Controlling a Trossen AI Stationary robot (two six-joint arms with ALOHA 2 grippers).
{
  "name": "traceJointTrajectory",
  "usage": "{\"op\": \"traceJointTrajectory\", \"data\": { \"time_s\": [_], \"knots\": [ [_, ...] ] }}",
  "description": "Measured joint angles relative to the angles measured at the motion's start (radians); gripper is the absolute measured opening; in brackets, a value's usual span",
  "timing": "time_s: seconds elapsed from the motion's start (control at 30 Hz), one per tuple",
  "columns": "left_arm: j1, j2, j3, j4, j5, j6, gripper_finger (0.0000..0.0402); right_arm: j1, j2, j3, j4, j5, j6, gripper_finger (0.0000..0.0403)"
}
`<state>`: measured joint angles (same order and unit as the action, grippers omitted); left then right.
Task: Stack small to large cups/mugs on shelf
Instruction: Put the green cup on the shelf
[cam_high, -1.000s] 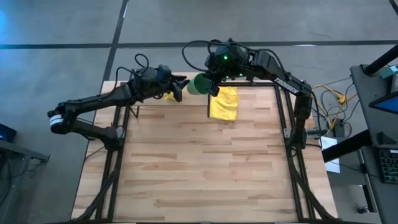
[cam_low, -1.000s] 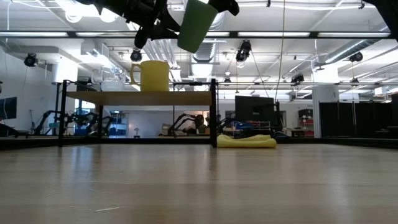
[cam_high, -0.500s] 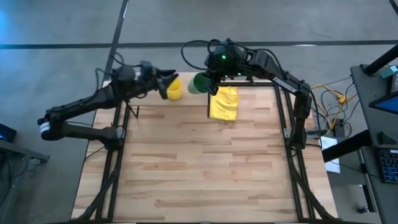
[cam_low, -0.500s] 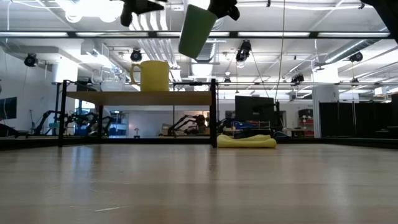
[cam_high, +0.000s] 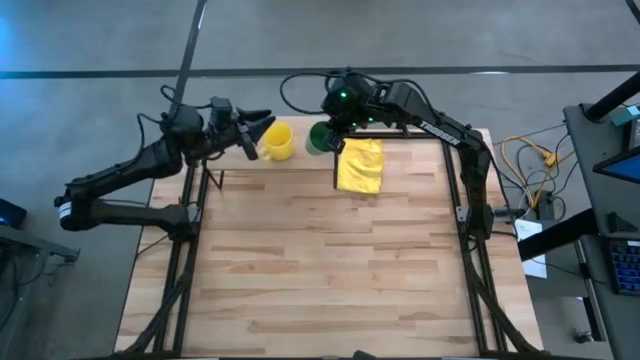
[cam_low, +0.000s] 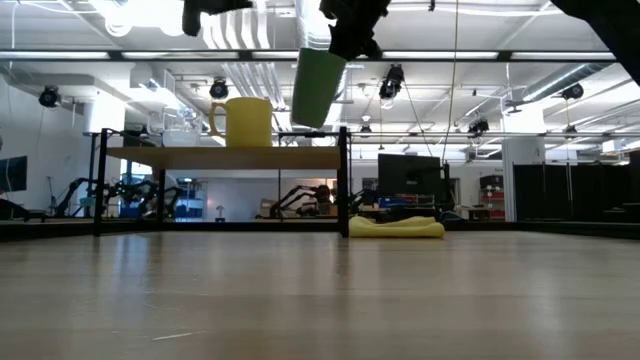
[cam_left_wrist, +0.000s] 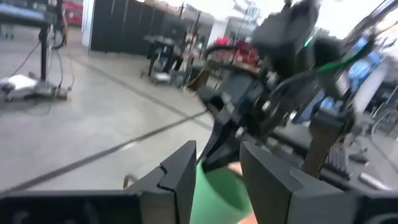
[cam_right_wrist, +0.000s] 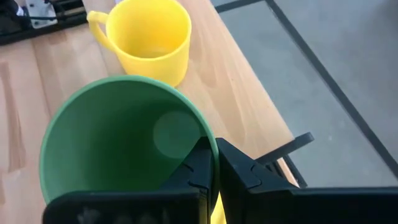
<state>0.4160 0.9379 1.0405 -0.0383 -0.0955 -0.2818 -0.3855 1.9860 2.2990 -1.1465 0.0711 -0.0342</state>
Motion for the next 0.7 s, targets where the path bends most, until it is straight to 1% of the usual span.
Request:
{"op": "traceJointTrajectory", "data": {
  "time_s": [0.2,0.4,0.57,0.7],
  "knots": [
    [0.0,0.074,0.0,-0.025,-0.008,-0.049,0.0111,-0.006,0.008,-0.005,-0.002,0.0,0.0,0.0009],
    [0.001,0.16,0.0,-0.023,-0.019,-0.055,0.0111,-0.015,0.009,-0.005,-0.002,0.0,0.0,0.0009],
    [0.001,0.24,0.0,-0.024,-0.018,-0.129,0.0111,-0.017,0.009,-0.005,-0.002,-0.003,0.0,0.0009],
    [0.001,0.275,0.0,-0.022,-0.018,-0.13,0.0111,-0.017,0.009,-0.005,-0.001,-0.003,0.0,0.0009]
  ]
}}
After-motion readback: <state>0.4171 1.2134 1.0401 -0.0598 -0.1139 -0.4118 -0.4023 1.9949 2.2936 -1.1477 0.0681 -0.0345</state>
